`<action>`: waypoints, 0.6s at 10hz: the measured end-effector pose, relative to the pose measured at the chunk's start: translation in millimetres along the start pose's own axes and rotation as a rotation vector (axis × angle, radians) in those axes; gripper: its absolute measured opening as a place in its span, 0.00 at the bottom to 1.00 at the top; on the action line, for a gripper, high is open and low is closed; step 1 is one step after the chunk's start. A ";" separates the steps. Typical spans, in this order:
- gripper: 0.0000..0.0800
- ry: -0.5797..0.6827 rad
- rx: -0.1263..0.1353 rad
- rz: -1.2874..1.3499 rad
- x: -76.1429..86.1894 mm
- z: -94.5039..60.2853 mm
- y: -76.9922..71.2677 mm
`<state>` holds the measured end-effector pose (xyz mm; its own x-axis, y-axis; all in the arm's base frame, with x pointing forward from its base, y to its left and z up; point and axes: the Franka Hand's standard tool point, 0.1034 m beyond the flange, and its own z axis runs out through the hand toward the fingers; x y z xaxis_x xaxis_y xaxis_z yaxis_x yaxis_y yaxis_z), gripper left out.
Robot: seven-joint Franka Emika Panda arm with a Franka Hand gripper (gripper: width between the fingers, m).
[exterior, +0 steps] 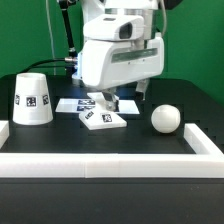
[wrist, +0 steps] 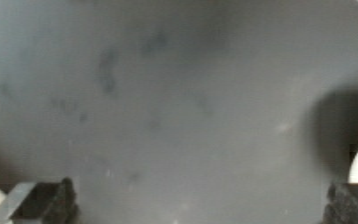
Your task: Assemble lamp
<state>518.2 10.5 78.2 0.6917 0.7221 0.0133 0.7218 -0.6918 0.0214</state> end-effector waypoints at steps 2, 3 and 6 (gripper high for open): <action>0.87 -0.001 -0.013 0.035 -33.2 -5.7 -13.7; 0.87 -0.010 -0.010 0.049 -47.4 -7.7 -16.3; 0.87 -0.010 -0.006 0.206 -51.0 -8.3 -18.5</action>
Offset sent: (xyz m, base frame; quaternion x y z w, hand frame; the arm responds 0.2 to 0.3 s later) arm -0.0376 -0.0263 0.0139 0.0057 -0.0023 0.0546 0.9985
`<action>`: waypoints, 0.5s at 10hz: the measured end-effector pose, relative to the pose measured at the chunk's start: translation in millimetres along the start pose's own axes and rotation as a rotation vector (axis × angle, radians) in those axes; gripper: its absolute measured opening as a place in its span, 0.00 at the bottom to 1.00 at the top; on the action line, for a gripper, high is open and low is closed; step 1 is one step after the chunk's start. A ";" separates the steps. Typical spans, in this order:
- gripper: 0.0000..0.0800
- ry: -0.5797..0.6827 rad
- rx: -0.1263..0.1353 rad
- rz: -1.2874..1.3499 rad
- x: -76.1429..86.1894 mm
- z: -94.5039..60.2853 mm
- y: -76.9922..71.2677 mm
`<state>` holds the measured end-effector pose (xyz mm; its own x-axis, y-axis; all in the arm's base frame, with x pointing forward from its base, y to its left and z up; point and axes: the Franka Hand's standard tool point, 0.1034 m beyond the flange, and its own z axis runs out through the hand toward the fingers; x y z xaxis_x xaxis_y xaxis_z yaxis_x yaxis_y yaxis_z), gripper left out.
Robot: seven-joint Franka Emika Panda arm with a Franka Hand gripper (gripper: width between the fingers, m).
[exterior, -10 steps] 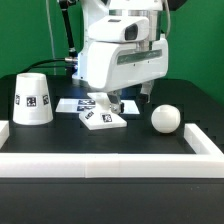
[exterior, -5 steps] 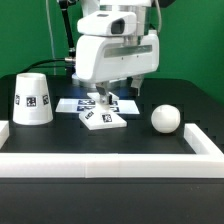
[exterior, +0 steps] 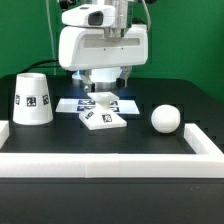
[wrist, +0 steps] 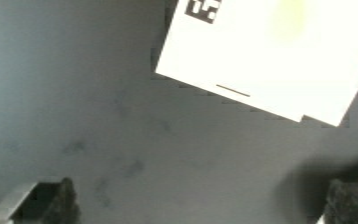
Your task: Assemble lamp
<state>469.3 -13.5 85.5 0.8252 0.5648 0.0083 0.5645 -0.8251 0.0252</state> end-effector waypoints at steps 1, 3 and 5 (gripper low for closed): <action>0.87 0.001 0.002 0.052 0.2 0.2 -0.3; 0.87 -0.008 0.008 0.083 -3.2 3.8 -2.5; 0.87 -0.025 0.019 0.090 -16.0 7.6 -11.0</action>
Offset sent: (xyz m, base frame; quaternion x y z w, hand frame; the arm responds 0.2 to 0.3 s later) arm -0.0255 -0.0101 -0.0036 -0.0025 -0.0211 0.0416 0.9989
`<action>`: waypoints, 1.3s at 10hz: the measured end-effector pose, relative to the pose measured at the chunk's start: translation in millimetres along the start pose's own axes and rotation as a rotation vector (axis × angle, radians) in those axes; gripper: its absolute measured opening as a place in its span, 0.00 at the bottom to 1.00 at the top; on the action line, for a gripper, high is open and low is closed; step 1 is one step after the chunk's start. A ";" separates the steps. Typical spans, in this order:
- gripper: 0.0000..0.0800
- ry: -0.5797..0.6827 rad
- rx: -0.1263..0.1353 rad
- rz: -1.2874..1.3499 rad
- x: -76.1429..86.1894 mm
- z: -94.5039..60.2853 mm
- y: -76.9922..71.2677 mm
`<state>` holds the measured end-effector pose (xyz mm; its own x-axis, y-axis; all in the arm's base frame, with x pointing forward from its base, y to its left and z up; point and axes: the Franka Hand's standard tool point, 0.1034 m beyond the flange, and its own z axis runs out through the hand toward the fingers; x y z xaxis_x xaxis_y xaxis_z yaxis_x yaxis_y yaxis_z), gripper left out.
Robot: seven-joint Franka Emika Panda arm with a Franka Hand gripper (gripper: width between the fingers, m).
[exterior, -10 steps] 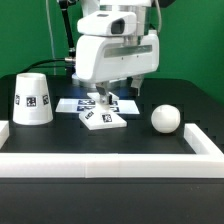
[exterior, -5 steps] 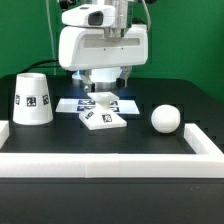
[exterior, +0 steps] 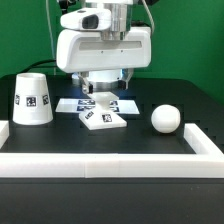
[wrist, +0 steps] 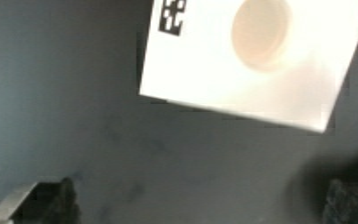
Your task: Assemble lamp
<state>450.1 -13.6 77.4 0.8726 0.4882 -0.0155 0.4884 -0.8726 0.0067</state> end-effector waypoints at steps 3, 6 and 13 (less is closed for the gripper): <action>0.87 -0.024 0.016 -0.010 -17.2 11.1 -6.9; 0.87 -0.030 0.019 -0.019 -20.2 18.4 -3.1; 0.60 0.020 -0.010 -0.050 -14.4 18.5 3.3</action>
Offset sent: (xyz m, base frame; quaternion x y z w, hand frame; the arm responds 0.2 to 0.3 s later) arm -0.0047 -0.0104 -0.0095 -0.0070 0.0081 -0.0119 0.9999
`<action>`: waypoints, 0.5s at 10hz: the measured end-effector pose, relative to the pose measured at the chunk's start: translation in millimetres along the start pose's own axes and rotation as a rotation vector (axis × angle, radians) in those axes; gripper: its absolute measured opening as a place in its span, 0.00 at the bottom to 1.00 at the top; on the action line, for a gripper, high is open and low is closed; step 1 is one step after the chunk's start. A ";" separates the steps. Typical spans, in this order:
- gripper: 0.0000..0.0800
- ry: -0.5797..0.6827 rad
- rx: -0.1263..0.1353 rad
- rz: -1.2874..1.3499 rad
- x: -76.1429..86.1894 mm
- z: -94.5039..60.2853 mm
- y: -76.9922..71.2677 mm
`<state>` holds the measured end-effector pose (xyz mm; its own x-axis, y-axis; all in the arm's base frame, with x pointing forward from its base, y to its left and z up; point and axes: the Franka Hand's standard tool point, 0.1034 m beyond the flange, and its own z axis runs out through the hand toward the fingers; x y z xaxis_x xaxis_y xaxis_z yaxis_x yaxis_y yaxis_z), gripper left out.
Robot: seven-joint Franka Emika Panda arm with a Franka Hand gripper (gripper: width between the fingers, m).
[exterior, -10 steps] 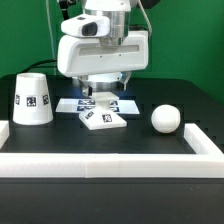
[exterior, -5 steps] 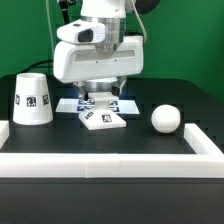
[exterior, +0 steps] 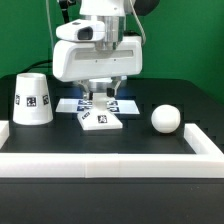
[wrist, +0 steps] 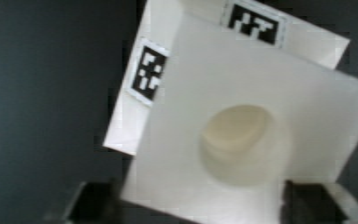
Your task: Assemble lamp
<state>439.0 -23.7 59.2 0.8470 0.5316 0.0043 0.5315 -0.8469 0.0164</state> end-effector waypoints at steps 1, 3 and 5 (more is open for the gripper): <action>0.35 0.000 0.000 -0.005 1.3 -0.1 -1.8; 0.04 -0.011 0.005 -0.013 8.8 -8.8 0.2; 0.01 -0.008 0.003 -0.017 12.5 -10.3 1.0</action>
Offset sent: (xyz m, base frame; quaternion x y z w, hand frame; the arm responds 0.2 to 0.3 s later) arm 0.0277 0.0091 0.0272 -0.0037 -0.0156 -0.0207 0.9997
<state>450.0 -17.8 69.5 0.8379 0.5458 -0.0040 0.5458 -0.8378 0.0136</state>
